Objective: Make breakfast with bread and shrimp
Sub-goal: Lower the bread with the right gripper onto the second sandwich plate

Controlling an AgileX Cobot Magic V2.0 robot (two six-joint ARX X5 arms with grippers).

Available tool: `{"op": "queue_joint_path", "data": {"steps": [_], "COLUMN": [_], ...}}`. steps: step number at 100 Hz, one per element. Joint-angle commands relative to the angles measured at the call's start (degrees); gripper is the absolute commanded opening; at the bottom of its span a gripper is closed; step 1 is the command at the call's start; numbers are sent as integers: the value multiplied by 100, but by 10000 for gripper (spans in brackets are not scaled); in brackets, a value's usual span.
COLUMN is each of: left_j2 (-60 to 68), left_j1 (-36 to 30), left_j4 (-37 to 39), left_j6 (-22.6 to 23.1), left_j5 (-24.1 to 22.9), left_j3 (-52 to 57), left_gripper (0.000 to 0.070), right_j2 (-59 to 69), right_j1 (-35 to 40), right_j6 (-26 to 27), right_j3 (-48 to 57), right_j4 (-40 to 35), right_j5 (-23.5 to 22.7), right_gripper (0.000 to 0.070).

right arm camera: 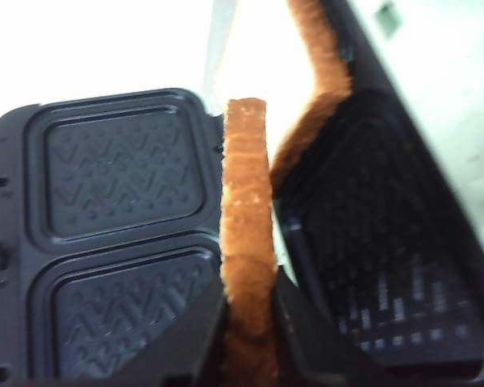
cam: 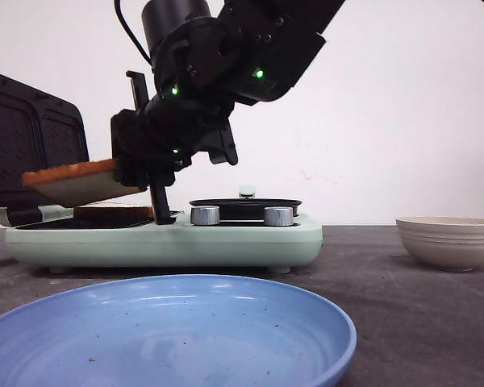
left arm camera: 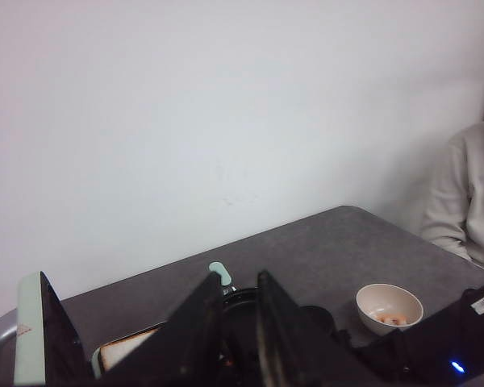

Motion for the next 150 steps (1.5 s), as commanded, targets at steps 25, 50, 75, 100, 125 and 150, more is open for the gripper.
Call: {"op": "queue_joint_path", "data": {"steps": [25,50,75,100,125,150], "left_j2": [-26,-48,-50,-50,-50,-70], "left_j1": [-127,-133,-162,-162,-160,-162], "left_j4": [61,55,42,42,42,42], "left_j6": [15,17,15,15,15,15], "left_j5": [4,4,4,4,4,4], "left_j3": [98,98,98,98,98,98], "left_gripper": [0,0,0,0,0,0], "right_j2": [146,146,146,146,146,146], "right_j1": [92,94,103,120,122,79], "right_j6": [59,33,15,-4,-520,-2092], "right_j3": [216,219,219,221,448,1423], "right_j4": [-535,-538,-540,-553,-1423,-2728], "right_j5": [116,149,94,-103,-509,-450], "right_gripper": [1,1,411,421,421,421]}}
